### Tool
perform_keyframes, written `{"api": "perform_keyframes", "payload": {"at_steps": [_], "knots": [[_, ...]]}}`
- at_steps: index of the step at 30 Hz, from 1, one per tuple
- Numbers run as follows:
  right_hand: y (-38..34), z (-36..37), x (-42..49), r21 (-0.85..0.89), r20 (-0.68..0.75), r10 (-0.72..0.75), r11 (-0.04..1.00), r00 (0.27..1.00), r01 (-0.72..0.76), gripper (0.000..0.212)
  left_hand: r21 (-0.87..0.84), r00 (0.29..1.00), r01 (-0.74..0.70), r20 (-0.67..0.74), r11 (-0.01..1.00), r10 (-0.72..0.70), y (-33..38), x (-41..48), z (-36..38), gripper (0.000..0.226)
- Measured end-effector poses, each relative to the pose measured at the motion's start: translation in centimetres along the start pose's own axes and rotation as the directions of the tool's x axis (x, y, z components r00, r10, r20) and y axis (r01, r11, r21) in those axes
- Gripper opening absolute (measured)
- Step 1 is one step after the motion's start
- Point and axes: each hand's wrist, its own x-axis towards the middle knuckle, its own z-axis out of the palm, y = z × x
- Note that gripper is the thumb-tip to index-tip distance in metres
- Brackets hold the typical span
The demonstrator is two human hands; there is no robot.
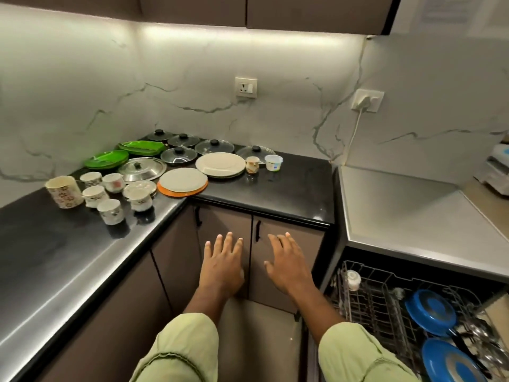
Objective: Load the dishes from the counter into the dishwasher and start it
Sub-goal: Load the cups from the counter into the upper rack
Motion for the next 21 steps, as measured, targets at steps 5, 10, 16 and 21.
{"api": "perform_keyframes", "payload": {"at_steps": [5,10,16,21], "knots": [[-2.2,1.7,3.0,0.036,0.005,-0.006,0.999,1.000,0.006,0.069,-0.019,1.000,0.028,-0.001,0.999,-0.028,-2.8,1.5,0.3,0.068],[-2.6,3.4,6.9,0.084,0.027,-0.009,0.996,1.000,0.007,0.069,0.010,0.999,0.044,0.027,0.999,-0.044,-4.7,4.6,0.6,0.070],[0.2,4.4,14.1,0.114,0.047,0.035,0.993,0.998,-0.040,0.071,0.050,0.998,0.021,0.062,0.999,-0.024,-4.7,11.9,0.6,0.072],[3.8,3.9,20.1,0.135,0.024,0.069,0.988,0.997,-0.071,0.068,0.033,0.999,-0.001,0.044,0.999,-0.001,-2.7,19.5,0.2,0.071]]}}
